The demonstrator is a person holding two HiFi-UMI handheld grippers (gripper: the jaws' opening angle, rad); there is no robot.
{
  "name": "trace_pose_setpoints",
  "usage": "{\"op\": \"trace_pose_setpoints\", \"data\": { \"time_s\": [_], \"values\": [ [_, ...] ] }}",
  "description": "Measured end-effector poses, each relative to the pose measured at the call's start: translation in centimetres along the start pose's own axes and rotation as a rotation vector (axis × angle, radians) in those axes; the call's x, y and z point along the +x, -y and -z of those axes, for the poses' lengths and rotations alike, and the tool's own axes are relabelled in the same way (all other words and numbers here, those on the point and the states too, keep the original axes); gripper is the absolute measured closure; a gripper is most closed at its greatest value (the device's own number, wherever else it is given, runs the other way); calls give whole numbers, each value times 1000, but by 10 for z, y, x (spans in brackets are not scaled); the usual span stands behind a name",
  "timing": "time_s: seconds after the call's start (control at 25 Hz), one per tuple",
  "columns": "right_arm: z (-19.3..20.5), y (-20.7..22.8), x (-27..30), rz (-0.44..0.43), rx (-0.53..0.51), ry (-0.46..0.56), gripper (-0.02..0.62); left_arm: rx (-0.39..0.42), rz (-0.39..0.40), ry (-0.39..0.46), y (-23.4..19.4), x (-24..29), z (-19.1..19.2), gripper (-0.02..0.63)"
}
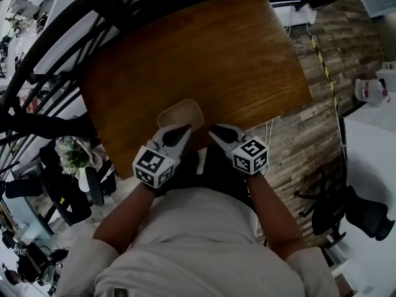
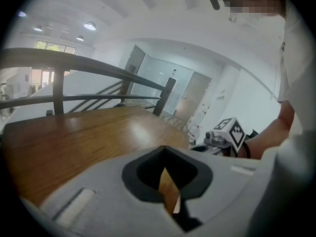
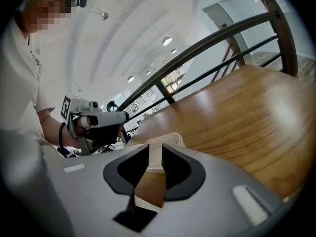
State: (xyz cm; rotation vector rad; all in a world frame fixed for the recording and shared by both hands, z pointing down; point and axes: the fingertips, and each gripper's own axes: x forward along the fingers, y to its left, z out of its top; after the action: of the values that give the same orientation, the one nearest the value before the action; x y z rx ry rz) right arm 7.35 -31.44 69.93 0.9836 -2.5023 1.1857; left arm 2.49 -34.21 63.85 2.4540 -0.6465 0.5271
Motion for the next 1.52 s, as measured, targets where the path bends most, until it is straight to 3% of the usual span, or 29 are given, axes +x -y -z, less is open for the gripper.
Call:
{"op": "trace_pose_setpoints", "data": {
  "time_s": [0.64,1.52],
  "values": [
    [42,64,35,-77,167,-64,483,-39,-43,-93,-26,43,44,603],
    [63,72,58,-185,272,-95,506,-79,-79,-136,-40,57,66,603]
  ]
}}
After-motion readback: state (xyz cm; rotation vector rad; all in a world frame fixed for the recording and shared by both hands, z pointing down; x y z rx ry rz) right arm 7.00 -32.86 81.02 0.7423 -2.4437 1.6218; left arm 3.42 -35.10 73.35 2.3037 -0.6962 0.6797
